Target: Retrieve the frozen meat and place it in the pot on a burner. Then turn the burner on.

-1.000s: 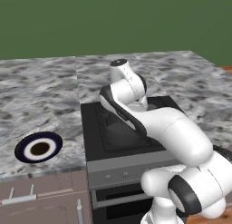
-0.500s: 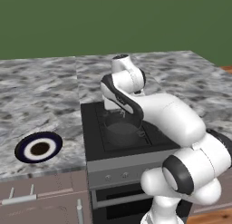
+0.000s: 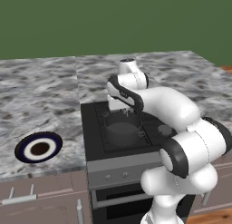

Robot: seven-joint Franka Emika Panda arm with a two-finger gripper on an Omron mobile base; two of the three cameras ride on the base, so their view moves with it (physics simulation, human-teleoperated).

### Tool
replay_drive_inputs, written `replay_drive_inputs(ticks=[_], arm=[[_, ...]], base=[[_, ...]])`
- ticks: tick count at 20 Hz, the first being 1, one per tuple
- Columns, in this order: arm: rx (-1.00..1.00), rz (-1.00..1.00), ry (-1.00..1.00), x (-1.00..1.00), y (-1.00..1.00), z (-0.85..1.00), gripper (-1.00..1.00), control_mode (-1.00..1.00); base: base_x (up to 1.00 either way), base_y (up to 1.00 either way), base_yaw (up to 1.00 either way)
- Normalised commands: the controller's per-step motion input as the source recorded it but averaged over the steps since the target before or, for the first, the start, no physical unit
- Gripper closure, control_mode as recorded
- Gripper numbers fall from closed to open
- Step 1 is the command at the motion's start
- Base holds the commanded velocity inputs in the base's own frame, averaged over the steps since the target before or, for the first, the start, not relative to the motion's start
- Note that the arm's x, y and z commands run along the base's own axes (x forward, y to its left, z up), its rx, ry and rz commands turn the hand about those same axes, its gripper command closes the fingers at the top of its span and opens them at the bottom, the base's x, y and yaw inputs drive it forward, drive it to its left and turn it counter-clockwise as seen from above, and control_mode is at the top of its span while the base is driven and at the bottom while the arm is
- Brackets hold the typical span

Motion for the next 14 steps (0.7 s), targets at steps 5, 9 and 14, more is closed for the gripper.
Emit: replay_drive_inputs(ticks=[5,9,14], arm=[[0.09,0.06,0.00,0.19,-0.02,-0.34,1.00,-1.00],[0.00,0.05,0.00,0.06,0.00,-0.37,1.00,-1.00],[0.02,0.01,0.00,0.00,0.00,-0.19,1.00,-1.00]], base=[[0.00,0.00,0.00],[0.00,0.00,0.00],[0.00,0.00,0.00]])
